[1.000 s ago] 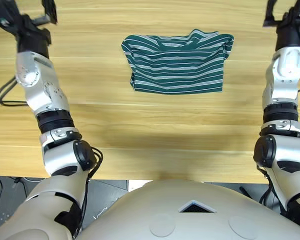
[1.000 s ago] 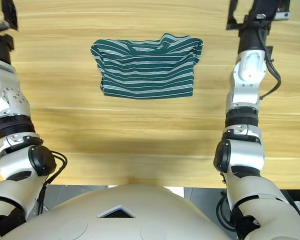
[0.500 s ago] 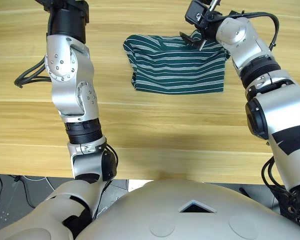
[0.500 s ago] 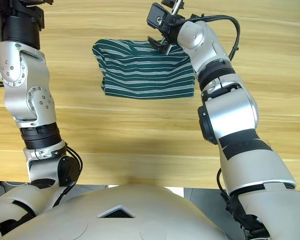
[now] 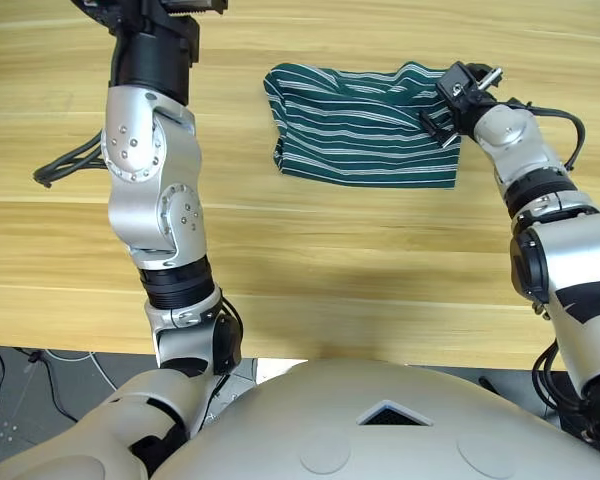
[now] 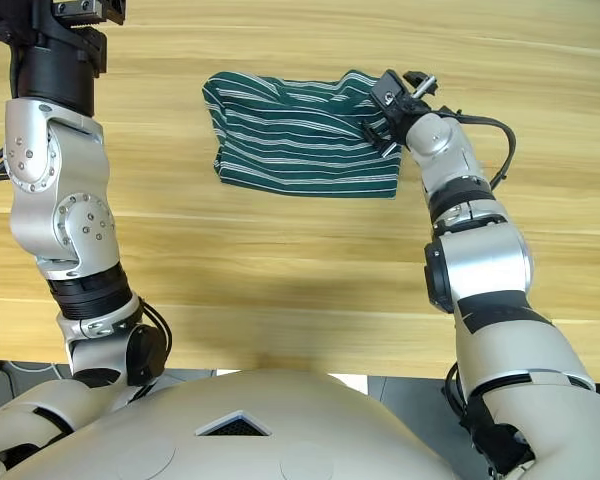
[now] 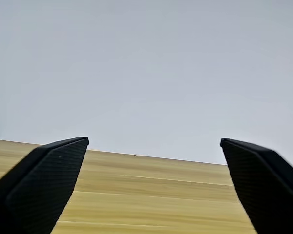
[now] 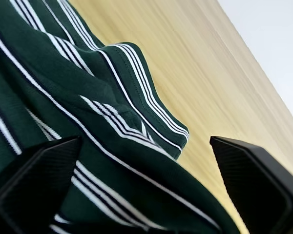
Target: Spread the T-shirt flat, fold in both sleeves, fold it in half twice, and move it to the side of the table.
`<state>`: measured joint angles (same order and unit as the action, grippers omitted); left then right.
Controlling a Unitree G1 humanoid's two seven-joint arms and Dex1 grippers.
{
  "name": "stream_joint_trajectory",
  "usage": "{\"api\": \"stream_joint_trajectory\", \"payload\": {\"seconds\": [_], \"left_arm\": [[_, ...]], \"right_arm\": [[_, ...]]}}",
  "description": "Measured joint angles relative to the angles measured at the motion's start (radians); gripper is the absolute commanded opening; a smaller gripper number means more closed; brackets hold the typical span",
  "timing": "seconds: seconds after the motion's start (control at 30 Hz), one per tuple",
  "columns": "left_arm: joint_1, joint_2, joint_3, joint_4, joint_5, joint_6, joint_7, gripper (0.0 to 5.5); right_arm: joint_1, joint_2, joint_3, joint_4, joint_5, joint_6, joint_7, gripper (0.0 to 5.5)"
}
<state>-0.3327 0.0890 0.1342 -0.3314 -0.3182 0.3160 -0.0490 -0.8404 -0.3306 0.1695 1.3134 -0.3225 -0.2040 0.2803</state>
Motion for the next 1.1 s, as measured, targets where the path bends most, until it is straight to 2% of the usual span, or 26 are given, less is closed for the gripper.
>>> {"api": "stream_joint_trajectory", "payload": {"seconds": [0.17, 0.33, 0.53, 0.73, 0.93, 1.03, 1.1], "left_arm": [[0.018, -0.021, -0.013, -0.007, 0.004, -0.003, 0.012, 4.99], [0.056, -0.049, -0.037, -0.007, 0.010, -0.014, 0.019, 4.99], [0.209, -0.088, -0.105, -0.062, 0.012, -0.027, 0.014, 4.99], [0.251, -0.087, -0.101, -0.092, 0.001, -0.032, -0.005, 4.99], [0.275, -0.083, -0.058, -0.103, -0.017, -0.040, -0.020, 4.99], [0.276, -0.084, -0.020, -0.105, -0.038, -0.055, -0.018, 4.99], [0.270, -0.080, 0.017, -0.112, -0.048, -0.060, -0.012, 4.99]], "right_arm": [[0.149, -0.047, -0.018, -0.166, 0.069, -0.109, 0.082, 4.86], [0.584, 0.018, -0.011, -0.799, 0.205, -0.037, 0.093, 4.86], [1.047, 0.130, 0.122, -1.440, 0.221, 0.229, 0.042, 4.86], [1.028, 0.182, 0.126, -1.575, 0.183, 0.250, -0.042, 4.86], [0.886, 0.259, -0.023, -1.621, 0.193, 0.125, -0.198, 4.86], [0.799, 0.244, -0.024, -1.593, 0.212, 0.120, -0.160, 4.86], [0.644, 0.187, -0.017, -1.476, 0.241, 0.138, -0.035, 4.86]]}}
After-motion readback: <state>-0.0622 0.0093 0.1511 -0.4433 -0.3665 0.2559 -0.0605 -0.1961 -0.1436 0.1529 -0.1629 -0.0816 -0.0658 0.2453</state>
